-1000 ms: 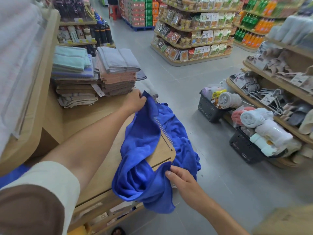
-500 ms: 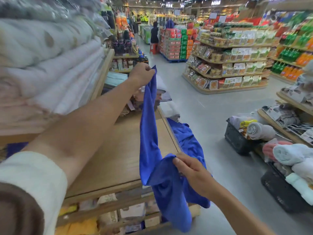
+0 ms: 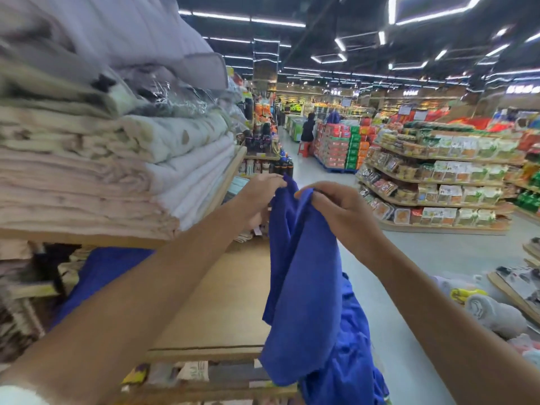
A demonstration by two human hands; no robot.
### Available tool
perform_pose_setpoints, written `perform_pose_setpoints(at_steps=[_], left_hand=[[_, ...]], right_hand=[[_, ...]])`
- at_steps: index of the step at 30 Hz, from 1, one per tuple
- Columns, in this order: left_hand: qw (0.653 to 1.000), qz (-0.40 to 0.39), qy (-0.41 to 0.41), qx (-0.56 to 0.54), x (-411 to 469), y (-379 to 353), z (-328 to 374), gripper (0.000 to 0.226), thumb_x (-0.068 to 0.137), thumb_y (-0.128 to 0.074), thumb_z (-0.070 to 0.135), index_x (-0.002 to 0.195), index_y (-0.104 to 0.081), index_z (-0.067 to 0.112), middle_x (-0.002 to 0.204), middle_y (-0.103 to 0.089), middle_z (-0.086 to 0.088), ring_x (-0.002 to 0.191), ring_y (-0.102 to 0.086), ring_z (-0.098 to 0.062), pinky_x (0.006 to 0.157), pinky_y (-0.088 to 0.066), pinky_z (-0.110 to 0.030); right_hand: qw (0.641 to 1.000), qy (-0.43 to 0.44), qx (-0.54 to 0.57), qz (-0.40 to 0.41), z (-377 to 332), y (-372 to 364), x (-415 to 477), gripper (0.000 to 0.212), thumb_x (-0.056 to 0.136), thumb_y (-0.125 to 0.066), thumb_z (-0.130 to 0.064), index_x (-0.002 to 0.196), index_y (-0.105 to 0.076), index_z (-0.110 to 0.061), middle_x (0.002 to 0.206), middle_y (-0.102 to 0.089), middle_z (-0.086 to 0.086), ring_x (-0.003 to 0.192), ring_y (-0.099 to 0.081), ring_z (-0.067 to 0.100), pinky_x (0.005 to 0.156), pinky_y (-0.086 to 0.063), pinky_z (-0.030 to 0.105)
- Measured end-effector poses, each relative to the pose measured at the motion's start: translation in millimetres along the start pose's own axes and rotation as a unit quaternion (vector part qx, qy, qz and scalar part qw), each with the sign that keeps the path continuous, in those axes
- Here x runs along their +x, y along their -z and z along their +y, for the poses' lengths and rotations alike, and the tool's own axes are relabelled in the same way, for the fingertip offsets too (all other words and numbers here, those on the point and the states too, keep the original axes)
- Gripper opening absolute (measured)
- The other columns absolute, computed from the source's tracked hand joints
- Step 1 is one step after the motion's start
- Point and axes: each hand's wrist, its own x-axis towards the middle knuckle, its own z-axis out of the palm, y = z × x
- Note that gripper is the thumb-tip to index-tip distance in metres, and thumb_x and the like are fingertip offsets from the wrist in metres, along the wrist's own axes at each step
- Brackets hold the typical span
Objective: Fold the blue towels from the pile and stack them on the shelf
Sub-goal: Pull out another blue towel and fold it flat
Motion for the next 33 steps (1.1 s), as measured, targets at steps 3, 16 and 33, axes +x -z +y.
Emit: perform_pose_setpoints(at_steps=[3,16,33], left_hand=[[1.0,-0.008,-0.005,-0.016,-22.1,-1.6,9.4,0.022,0.1,-0.048,0.012,0.089,-0.066,0.016,0.073,-0.061,-0.004,0.061,-0.055,-0.015,0.049,-0.043,-0.02],[0.995,-0.025,-0.043,-0.087,-77.4,5.8,10.5,0.027,0.102,-0.058,0.02,0.112,-0.07,-0.003,0.093,-0.069,-0.013,0.08,-0.064,-0.02,0.07,-0.054,-0.033],[0.952,-0.042,-0.21,0.22,-72.7,42.6,68.6,0.017,0.106,-0.052,0.021,0.105,-0.069,0.021,0.091,-0.075,0.007,0.081,-0.067,-0.003,0.072,-0.051,-0.02]], right_hand=[[1.0,0.02,-0.011,-0.018,-9.7,-2.2,6.3,0.02,0.096,-0.062,-0.011,0.087,-0.079,-0.014,0.08,-0.07,0.018,0.062,-0.054,0.015,0.06,-0.038,0.028],[0.991,-0.047,-0.055,0.115,2.0,-25.7,10.3,0.013,0.083,-0.071,-0.029,0.071,-0.069,-0.027,0.069,-0.07,-0.017,0.063,-0.063,0.0,0.053,-0.04,0.01],[0.953,-0.104,0.243,-0.147,-20.7,-12.1,20.1,0.005,0.094,-0.07,-0.018,0.092,-0.068,-0.014,0.089,-0.065,0.004,0.089,-0.061,0.019,0.086,-0.051,0.035]])
